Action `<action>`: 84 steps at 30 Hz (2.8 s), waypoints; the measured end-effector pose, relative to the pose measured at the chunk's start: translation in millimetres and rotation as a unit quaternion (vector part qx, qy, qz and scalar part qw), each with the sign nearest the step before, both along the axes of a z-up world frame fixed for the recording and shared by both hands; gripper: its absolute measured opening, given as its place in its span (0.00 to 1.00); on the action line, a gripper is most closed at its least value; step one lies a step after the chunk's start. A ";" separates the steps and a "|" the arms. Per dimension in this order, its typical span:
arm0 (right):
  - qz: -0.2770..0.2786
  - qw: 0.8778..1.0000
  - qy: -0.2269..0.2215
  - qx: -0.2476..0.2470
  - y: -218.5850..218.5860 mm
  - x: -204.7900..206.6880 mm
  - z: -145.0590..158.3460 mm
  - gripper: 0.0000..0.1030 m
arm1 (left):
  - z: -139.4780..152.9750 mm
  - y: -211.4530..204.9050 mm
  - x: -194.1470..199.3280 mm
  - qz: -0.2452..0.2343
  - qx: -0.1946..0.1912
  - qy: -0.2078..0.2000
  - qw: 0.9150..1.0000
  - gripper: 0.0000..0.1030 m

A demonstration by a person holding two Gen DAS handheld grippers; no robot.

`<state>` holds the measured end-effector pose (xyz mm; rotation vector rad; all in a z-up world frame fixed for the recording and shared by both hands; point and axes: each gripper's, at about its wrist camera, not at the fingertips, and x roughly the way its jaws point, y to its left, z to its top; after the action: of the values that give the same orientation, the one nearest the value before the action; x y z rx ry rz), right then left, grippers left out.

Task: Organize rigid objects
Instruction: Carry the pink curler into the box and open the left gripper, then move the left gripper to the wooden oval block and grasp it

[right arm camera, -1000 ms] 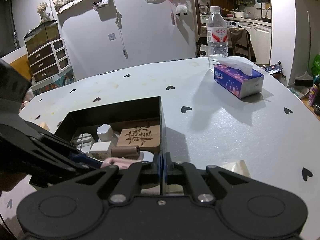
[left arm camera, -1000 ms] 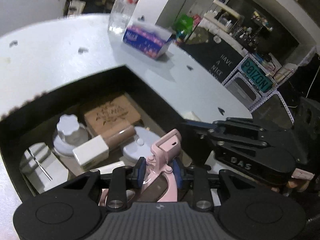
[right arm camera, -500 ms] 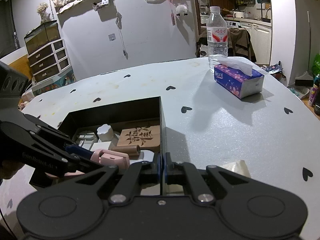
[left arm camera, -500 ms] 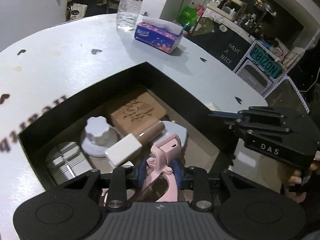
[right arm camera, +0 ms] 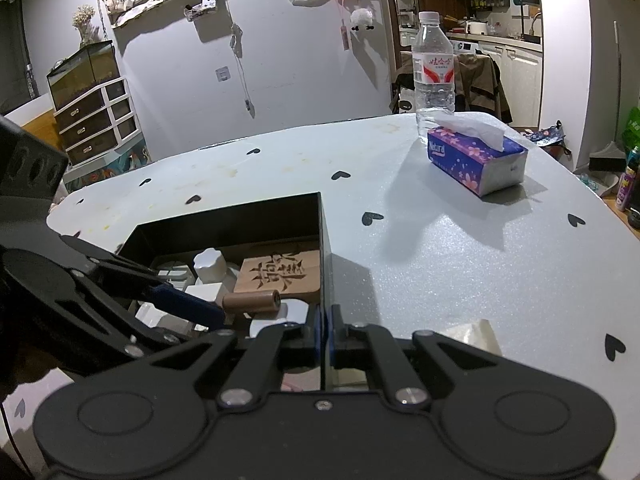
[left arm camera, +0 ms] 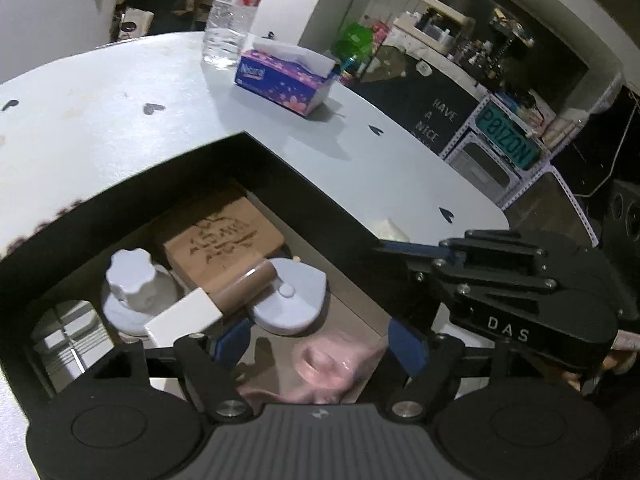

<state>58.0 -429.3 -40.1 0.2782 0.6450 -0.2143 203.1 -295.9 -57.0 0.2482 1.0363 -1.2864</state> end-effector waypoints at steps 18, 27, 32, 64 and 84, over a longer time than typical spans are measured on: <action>0.000 1.000 0.000 0.001 0.1 -0.2 -0.4 0.04 | 34.4 34.7 -19.0 0.029 -0.019 -0.048 0.998 0.78; -0.001 1.000 0.000 0.000 0.4 -0.3 -0.6 0.04 | 60.4 79.0 -39.7 0.080 -0.037 -0.120 0.989 0.97; 0.000 1.000 0.000 0.000 0.3 -0.4 -0.6 0.04 | 67.8 102.4 -48.8 0.141 -0.037 -0.172 0.974 1.00; -0.001 1.000 -0.001 0.001 0.4 -0.7 -0.7 0.04 | 3.9 185.5 52.4 0.526 0.067 -0.220 0.819 0.85; -0.001 1.000 0.000 0.001 0.7 -1.6 -2.1 0.04 | -2.3 180.6 67.8 0.527 0.073 -0.222 0.817 0.41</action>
<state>56.4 -428.6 -42.3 0.2802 0.6457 -0.2156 270.9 -115.3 -59.3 0.0471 0.6655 -0.1119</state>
